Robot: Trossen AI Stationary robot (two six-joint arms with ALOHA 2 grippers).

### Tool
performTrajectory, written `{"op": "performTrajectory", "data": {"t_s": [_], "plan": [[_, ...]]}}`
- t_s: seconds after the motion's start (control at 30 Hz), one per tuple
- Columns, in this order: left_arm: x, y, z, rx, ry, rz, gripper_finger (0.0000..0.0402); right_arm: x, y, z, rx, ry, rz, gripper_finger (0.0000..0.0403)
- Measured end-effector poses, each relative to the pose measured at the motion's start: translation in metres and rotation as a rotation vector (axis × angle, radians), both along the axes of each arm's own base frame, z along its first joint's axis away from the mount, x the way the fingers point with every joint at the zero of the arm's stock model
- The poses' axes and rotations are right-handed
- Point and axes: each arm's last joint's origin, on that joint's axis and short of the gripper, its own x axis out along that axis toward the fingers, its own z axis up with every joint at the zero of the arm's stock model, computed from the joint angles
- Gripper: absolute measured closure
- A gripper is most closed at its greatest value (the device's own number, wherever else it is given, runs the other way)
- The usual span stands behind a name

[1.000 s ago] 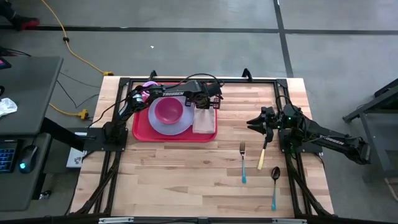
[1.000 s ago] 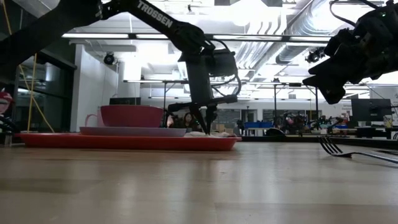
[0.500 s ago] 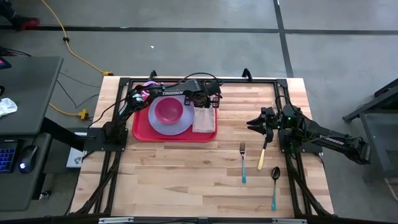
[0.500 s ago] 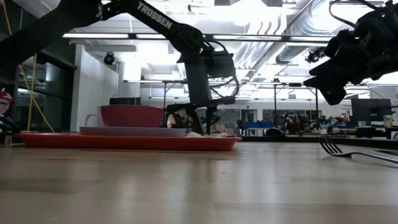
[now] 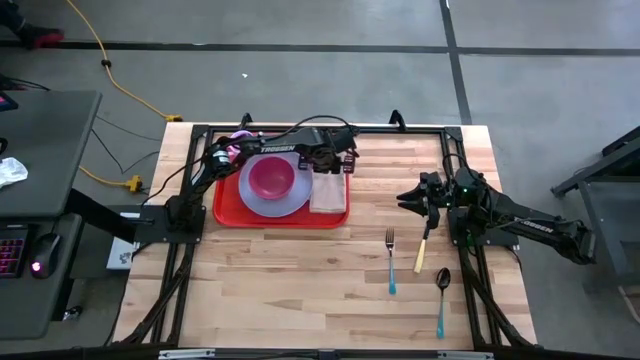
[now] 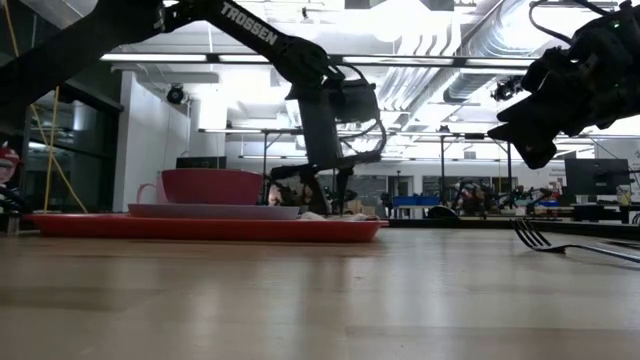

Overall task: Set up tray
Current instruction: Put the blue fork on the brown napkin on the red tray

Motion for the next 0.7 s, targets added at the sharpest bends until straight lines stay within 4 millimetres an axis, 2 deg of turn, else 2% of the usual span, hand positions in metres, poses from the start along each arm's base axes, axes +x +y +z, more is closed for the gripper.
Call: {"op": "performTrajectory", "data": {"t_s": [0.17, 0.33, 0.57, 0.7], "plan": [[0.009, 0.001, 0.024, 0.026, -0.072, -0.118, 0.0272, 0.000, 0.000, 0.000, 0.001, 0.001, 0.000, 0.0289], [0.017, -0.003, 0.060, 0.052, -0.144, -0.263, 0.0273, 0.000, 0.000, 0.000, 0.004, 0.003, 0.000, 0.0289], [0.015, -0.033, 0.111, 0.114, -0.102, -0.427, 0.0273, -0.001, 0.002, -0.003, 0.064, 0.028, 0.046, 0.0289], [0.009, -0.059, 0.126, 0.139, -0.066, -0.490, 0.0273, -0.001, 0.003, -0.004, 0.103, 0.033, 0.088, 0.0289]]}}
